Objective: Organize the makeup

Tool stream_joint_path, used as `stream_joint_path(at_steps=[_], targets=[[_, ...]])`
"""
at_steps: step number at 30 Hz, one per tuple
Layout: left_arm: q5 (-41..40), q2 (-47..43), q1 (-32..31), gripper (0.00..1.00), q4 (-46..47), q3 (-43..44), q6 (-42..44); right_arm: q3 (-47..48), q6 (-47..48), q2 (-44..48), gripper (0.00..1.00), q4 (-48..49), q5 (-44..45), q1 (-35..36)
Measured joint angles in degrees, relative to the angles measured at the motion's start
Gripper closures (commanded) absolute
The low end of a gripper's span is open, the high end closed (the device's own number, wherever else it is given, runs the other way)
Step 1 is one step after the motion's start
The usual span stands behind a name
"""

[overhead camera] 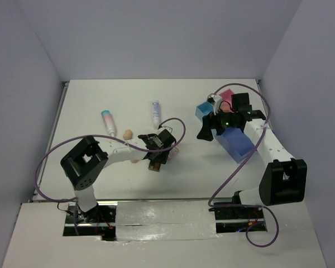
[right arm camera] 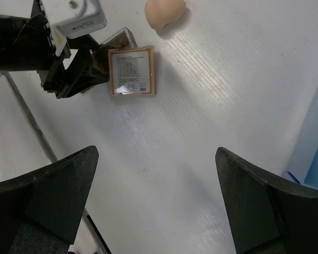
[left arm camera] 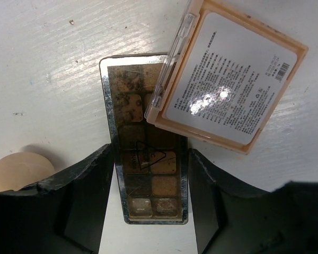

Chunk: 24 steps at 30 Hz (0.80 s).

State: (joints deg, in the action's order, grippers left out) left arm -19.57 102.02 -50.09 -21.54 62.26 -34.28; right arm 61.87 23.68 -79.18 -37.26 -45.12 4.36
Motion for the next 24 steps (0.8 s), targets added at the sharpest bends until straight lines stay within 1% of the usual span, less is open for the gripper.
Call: stream_joint_path(at_steps=[1, 3, 4, 6, 7, 10, 14, 19, 24], targets=[[0.1, -0.1, 0.0, 0.76, 0.0, 0.0, 0.0, -0.2, 0.0, 0.3, 0.01, 0.0, 0.1, 0.5], [0.2, -0.2, 0.0, 0.79, -0.1, 0.0, 0.0, -0.4, 0.1, 0.7, 0.01, -0.2, 0.3, 1.8], [0.4, -0.3, 0.0, 0.88, -0.2, 0.0, 0.1, -0.4, 0.2, 0.8, 0.02, -0.3, 0.3, 2.5], [0.9, -1.0, 0.0, 0.99, -0.6, 0.0, 0.4, -0.5, 0.2, 0.8, 0.03, -0.4, 0.3, 4.1], [1.1, -1.6, 0.0, 1.0, -0.9, 0.0, 0.8, -0.6, -0.1, 0.8, 0.03, -0.4, 0.3, 5.0], [1.8, -4.2, 0.0, 1.0, -1.2, 0.0, 1.3, -1.6, -2.2, 0.7, 0.05, -0.5, 1.0, 8.1], [3.1, -9.7, 0.0, 1.0, -0.2, 0.0, 1.9, -1.8, -7.3, -1.7, 0.07, -0.4, 0.9, 10.9], [5.7, -14.8, 0.0, 1.0, 3.9, -0.8, 3.0, -1.7, -14.4, -6.3, 0.07, -0.4, -1.5, 11.1], [8.2, -16.0, 0.0, 1.0, 7.3, -2.7, 4.1, 1.0, -19.9, -10.5, 0.1, -1.2, -4.9, 11.1]])
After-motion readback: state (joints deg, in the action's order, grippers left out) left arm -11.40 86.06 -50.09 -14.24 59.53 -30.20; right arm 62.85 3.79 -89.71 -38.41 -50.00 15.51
